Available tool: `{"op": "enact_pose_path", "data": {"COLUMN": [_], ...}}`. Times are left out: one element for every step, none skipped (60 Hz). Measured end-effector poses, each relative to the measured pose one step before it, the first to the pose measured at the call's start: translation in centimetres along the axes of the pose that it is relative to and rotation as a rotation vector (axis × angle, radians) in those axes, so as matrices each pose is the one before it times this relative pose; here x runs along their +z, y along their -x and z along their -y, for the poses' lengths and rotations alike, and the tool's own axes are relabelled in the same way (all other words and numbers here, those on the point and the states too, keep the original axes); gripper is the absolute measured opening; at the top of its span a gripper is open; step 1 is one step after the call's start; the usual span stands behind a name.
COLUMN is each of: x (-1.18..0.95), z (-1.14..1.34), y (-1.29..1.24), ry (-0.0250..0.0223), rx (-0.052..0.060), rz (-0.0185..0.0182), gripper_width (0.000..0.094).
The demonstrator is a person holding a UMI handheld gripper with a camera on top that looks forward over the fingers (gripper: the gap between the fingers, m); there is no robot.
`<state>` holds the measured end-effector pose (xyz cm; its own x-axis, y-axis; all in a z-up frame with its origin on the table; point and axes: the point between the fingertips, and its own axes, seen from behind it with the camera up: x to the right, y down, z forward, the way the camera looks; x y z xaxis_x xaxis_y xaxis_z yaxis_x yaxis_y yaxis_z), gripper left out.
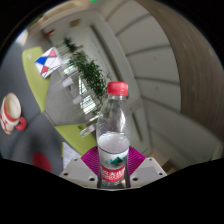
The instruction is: Pour water
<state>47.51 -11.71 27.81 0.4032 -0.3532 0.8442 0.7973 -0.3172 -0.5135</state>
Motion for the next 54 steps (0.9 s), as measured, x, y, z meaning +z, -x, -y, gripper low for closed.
{"op": "enact_pose_path", "data": {"x": [0.218,0.166,0.184,0.218,0.233,0.256,0.255,-0.090,0.175,0.176,0.164,0.122,0.133,0.208,0.147,-0.002,0.028,0.069,0.068,0.049,0.005,0.036,0.243,-0.033,-0.032,-0.030,-0.028,-0.019,-0.037,-0.329,0.112,0.197,0.171,0.019,0.056,0.040,0.096,0.042,-0.495,0.292,0.133,0.037,0.023,-0.030,-0.252,-0.043,-0.248,0.022,0.101,-0.022,-0.046,0.002,-0.054,-0.057], "z": [0.928,0.911,0.889,0.847,0.780,0.767,0.633,1.432,0.765,0.702,0.654,0.667,0.617,-0.145,0.693,1.166,0.631,0.604,0.588,0.535,0.266,0.500,0.689,0.653,0.612,0.612,0.635,0.603,0.501,0.000,0.382,0.911,0.653,0.331,0.276,0.173,0.158,0.013,-0.882,0.233,0.149,-0.004,-0.013,0.006,-0.176,-0.016,-0.508,-0.091,-0.183,-0.171,-0.248,-0.275,-0.301,-0.360], "y": [-0.278,-0.245,-0.144,-0.102,-0.053,-0.034,0.008,-0.145,0.054,0.151,0.223,0.240,0.248,0.912,0.179,-0.063,0.229,0.295,0.297,0.272,0.653,0.355,0.324,0.274,0.300,0.260,0.284,0.304,0.319,0.772,0.322,0.018,-0.221,0.152,0.113,0.114,0.135,0.098,1.093,-0.168,-0.137,-0.090,-0.211,-0.293,-0.080,-0.243,-0.010,-0.357,-0.499,-0.479,-0.487,-0.466,-0.511,-0.519], "ry": [-0.02213,-0.02369,-0.02322,-0.02250,-0.02177,-0.02218,-0.02316,-0.01948,-0.02036,-0.01968,-0.01871,-0.01879,-0.01882,-0.02405,-0.01657,-0.01538,-0.01777,-0.01828,-0.01768,-0.01686,-0.01869,-0.01612,-0.01768,-0.01689,-0.01586,-0.01529,-0.01602,-0.01342,-0.01090,-0.01089,-0.00710,-0.00399,-0.00200,-0.00207,-0.00248,-0.00068,-0.00057,0.00368,-0.00369,-0.00306,-0.00099,0.00007,0.00179,0.00175,0.00397,-0.00069,-0.00333,0.00046,-0.00254,0.00190,0.00283,0.00381,0.00576,0.00893], "rx": [-0.0479,-0.0454,-0.0463,-0.0472,-0.0467,-0.0453,-0.0417,-0.0469,-0.0432,-0.0421,-0.0413,-0.0407,-0.0391,-0.0291,-0.0389,-0.0451,-0.0410,-0.0410,-0.0384,-0.0351,-0.0301,-0.0302,-0.0269,-0.0286,-0.0301,-0.0303,-0.0291,-0.0265,-0.0235,-0.0184,-0.0184,-0.0158,-0.0103,-0.0056,-0.0054,-0.0051,-0.0042,-0.0018,0.0050,0.0071,0.0057,0.0060,0.0066,0.0087,0.0084,0.0135,0.0177,0.0189,0.0266,0.0260,0.0312,0.0367,0.0440,0.0522], "rz": [-0.01511,-0.01340,-0.01198,-0.01062,-0.00955,-0.00781,-0.00603,-0.00572,-0.00592,-0.00468,-0.00262,-0.00024,0.00004,0.00136,-0.00147,-0.00084,-0.00161,-0.00142,-0.00110,-0.00045,0.00113,0.00174,0.00284,0.00175,0.00050,-0.00017,-0.00016,0.00074,0.00253,0.00377,0.00515,0.00714,0.00465,0.00343,0.00358,0.00323,0.00379,0.00274,-0.00185,0.00221,0.00014,-0.00216,-0.00393,-0.00528,-0.00639,-0.00384,-0.00578,-0.00599,-0.00395,-0.00669,-0.00589,-0.00514,-0.00476,-0.00456], "gripper_width": [0.0312,0.0312,0.0311,0.0312,0.0312,0.0311,0.0311,0.0312,0.0311,0.0312,0.0311,0.0311,0.0311,0.0313,0.0312,0.0311,0.0312,0.0312,0.0310,0.0313,0.0313,0.0314,0.0313,0.0313,0.0313,0.0310,0.0311,0.0313,0.0312,0.0313,0.0312,0.0311,0.0311,0.0314,0.0313,0.0316,0.0317,0.0316,0.0315,0.0315,0.0317,0.0316,0.0316,0.0316,0.0315,0.0314,0.0316,0.0314,0.0313,0.0315,0.0313,0.0315,0.0314,0.0314]}}
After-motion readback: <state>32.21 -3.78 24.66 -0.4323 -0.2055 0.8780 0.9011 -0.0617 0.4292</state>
